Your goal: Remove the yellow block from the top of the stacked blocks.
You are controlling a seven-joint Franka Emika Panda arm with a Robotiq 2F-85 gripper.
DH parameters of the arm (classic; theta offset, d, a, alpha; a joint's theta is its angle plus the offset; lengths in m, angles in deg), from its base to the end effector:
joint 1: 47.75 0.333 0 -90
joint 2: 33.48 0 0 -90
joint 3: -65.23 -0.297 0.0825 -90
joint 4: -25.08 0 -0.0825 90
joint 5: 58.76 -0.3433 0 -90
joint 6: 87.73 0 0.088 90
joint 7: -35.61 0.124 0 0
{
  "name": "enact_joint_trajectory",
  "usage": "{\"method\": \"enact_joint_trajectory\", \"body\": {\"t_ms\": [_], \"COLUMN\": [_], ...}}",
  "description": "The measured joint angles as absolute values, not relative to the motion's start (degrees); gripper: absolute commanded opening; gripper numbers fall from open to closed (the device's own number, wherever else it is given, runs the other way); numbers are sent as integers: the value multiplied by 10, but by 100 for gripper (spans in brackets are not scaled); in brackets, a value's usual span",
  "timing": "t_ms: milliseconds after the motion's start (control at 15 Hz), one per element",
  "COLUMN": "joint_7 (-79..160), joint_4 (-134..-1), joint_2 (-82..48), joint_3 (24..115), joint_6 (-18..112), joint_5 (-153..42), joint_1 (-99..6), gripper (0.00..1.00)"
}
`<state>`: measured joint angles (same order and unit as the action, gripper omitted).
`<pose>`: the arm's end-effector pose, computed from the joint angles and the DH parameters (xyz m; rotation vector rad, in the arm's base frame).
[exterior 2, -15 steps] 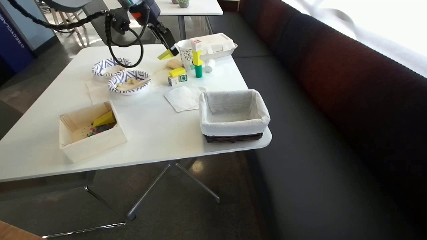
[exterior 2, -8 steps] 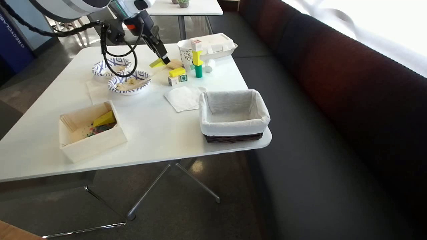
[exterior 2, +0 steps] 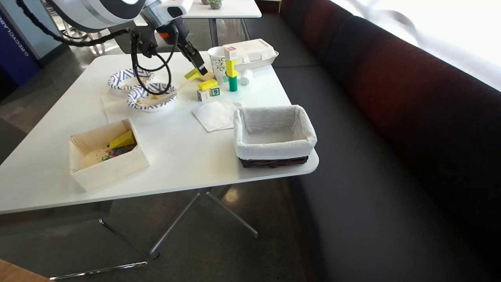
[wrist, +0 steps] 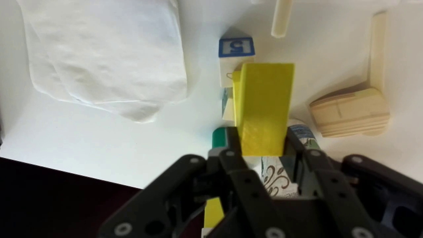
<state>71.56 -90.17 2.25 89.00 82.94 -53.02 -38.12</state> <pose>0.5958 -0.1299 0.2056 2.7410 -0.9394 0.6231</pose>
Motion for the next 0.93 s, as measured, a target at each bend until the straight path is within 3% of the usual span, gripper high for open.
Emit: {"method": "enact_joint_trajectory", "body": {"t_ms": [933], "joint_7": [659], "joint_4": [-852], "joint_2": [74], "joint_3": [879], "joint_6": [831], "joint_5": [-563], "joint_1": [-398], "gripper": [8]}}
